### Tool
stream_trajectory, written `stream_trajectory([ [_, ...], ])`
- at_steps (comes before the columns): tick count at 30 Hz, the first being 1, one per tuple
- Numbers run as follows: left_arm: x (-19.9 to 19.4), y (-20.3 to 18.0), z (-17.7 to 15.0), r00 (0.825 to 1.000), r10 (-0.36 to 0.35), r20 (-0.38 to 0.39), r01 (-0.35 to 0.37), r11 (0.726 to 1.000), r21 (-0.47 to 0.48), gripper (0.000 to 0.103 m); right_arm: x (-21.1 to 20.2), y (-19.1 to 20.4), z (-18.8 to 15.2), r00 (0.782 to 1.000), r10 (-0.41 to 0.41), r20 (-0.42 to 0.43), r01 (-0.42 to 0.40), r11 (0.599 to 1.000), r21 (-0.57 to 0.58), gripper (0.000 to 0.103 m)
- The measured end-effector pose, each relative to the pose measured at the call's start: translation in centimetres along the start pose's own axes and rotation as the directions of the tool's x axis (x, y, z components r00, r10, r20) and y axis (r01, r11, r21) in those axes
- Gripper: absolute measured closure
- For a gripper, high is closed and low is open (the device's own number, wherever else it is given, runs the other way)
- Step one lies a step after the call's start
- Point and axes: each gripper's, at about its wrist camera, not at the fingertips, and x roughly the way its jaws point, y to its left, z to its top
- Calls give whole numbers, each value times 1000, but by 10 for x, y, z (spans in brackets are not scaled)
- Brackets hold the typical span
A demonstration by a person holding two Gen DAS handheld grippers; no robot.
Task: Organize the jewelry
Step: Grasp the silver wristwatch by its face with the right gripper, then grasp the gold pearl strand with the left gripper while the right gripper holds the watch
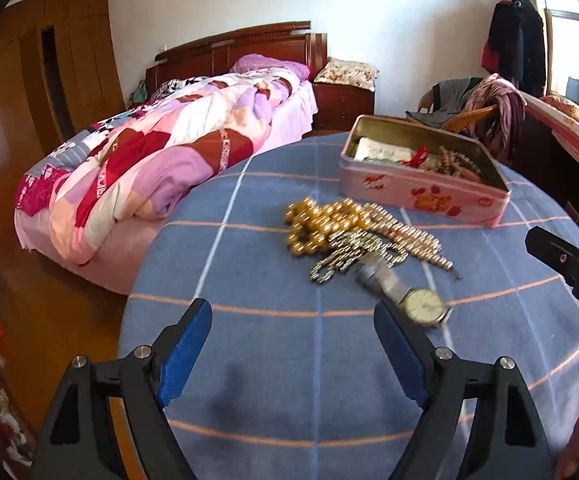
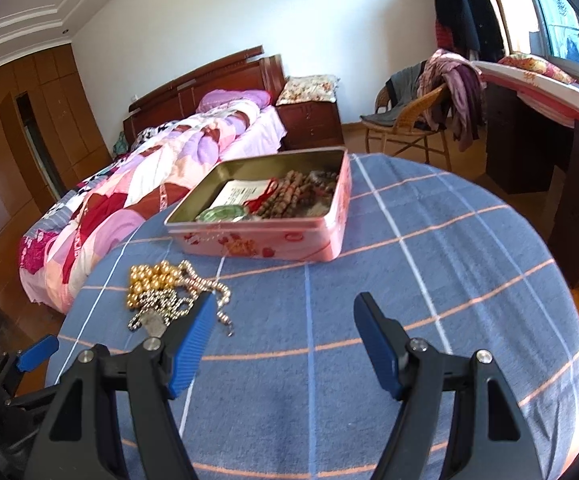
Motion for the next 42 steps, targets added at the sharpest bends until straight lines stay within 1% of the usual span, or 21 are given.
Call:
stream_trajectory([
  [6, 4, 14, -7, 1000, 9, -22, -9, 1000, -21, 20, 13, 26, -4, 994, 70, -79, -77, 993, -85, 32],
  [8, 3, 18, -8, 1000, 15, -22, -16, 999, -29, 20, 23, 38, -5, 986, 103, -133, -120, 985, -123, 32],
  [11, 4, 24, -8, 1000, 9, -23, -10, 999, -45, 20, 38, 53, -8, 974, 114, -198, -147, 976, -162, 39],
  [14, 3, 30, -8, 1000, 22, -18, -23, 998, -52, 20, 54, 68, -11, 959, 108, -261, -165, 964, -207, 42],
  [16, 2, 34, -7, 999, 35, -17, -36, 998, -58, 20, 60, 75, -13, 954, 89, -286, -161, 958, -239, 42],
  [18, 3, 38, -7, 999, 36, -22, -37, 997, -74, 20, 69, 82, -16, 941, 84, -328, -176, 948, -264, 41],
  [22, 5, 42, -6, 999, 36, -28, -38, 995, -92, 20, 72, 92, -20, 946, 38, -321, -157, 921, -357, 42],
  [23, 5, 42, -5, 999, 35, -29, -38, 995, -93, 20, 74, 96, -22, 950, 14, -313, -144, 908, -395, 45],
  [24, 5, 42, -5, 999, 33, -30, -35, 995, -93, 20, 75, 99, -23, 953, -6, -304, -128, 900, -418, 55],
  [26, 4, 41, -5, 999, 31, -29, -34, 996, -88, 20, 73, 99, -23, 952, 6, -307, -143, 893, -426, 67],
  [27, 4, 41, -5, 999, 32, -28, -34, 996, -83, 20, 73, 98, -23, 951, 6, -309, -146, 891, -429, 67],
  [30, 5, 41, -4, 999, 30, -27, -32, 996, -82, 20, 70, 93, -23, 950, 12, -313, -150, 895, -421, 68],
  [31, 5, 42, -4, 999, 26, -26, -28, 996, -85, 20, 69, 92, -21, 948, 24, -317, -158, 902, -402, 68],
  [32, 6, 42, -4, 999, 25, -26, -27, 996, -86, 20, 66, 84, -18, 946, 54, -318, -173, 917, -359, 68],
  [34, 7, 44, -3, 1000, 18, -22, -20, 996, -91, 20, 60, 73, -14, 948, 90, -306, -186, 935, -302, 68],
  [36, 9, 45, 0, 1000, 3, -14, -5, 995, -98, 20, 54, 62, -10, 951, 121, -285, -196, 948, -250, 68],
  [39, 13, 46, 9, 999, -35, 5, 36, 993, -109, 20, 44, 46, -2, 957, 157, -244, -204, 962, -179, 68],
  [42, 21, 43, 21, 998, -64, 15, 65, 992, -104, 20, 31, 32, 8, 963, 191, -192, -216, 969, -118, 68],
])
